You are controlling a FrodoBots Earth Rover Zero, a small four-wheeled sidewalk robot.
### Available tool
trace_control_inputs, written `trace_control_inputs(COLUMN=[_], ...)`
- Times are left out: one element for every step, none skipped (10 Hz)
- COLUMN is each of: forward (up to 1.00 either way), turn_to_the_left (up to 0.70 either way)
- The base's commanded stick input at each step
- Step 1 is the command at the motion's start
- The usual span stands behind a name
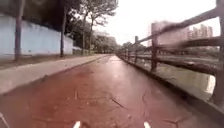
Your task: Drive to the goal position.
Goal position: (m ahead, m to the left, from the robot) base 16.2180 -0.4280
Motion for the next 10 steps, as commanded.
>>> trace_control_inputs(forward=[0.50, 0.50, 0.50, 0.50, 0.50, 0.50, 0.50, 0.50, 0.50, 0.50], turn_to_the_left=[0.00, 0.00, 0.00, 0.00, 0.00, 0.00, 0.00, 0.00, 0.00, 0.00])
